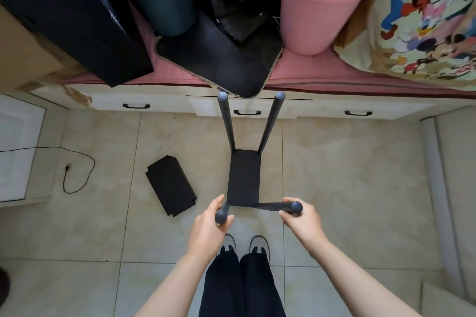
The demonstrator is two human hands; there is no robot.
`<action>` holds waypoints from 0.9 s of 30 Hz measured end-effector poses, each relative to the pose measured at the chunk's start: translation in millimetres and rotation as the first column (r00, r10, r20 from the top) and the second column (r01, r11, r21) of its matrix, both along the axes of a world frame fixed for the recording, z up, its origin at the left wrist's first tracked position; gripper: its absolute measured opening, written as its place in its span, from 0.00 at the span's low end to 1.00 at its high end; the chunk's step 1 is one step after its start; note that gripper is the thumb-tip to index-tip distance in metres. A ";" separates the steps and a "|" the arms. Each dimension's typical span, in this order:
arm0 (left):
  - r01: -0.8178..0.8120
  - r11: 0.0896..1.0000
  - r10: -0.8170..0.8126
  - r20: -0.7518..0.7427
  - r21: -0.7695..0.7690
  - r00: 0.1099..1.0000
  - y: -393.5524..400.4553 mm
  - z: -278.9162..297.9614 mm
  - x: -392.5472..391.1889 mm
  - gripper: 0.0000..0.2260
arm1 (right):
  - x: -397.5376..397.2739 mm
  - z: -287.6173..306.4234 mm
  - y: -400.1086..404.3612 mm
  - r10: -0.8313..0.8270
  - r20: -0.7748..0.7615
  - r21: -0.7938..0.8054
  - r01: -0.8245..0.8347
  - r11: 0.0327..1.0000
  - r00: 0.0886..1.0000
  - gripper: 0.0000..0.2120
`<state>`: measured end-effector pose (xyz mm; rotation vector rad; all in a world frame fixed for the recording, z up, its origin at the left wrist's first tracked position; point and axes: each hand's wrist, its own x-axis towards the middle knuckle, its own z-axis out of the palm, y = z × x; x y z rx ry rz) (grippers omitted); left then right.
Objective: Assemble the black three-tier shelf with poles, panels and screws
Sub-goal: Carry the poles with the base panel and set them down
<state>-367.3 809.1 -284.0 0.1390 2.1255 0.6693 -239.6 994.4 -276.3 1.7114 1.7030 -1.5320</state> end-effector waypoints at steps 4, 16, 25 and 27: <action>0.040 0.999 -0.040 0.054 0.001 0.998 -12.4 -3.6 14.1 0.24 | 15.4 2.7 -19.9 -0.105 -0.004 -0.098 0.104 0.990 0.995 0.23; -0.129 0.991 0.129 0.016 0.019 0.992 -17.8 -16.7 30.9 0.13 | 12.6 -1.9 -31.1 -0.114 -0.075 -0.122 0.104 0.987 0.991 0.24; -0.041 0.999 0.039 0.073 0.035 0.997 -17.4 -15.0 23.1 0.21 | 12.0 -5.1 -31.8 -0.070 -0.088 -0.090 0.063 0.994 0.994 0.20; -0.020 1.000 0.019 0.049 0.022 0.999 -20.1 -9.3 25.1 0.20 | 10.5 -2.5 -32.8 -0.059 -0.063 -0.055 0.056 0.997 0.996 0.20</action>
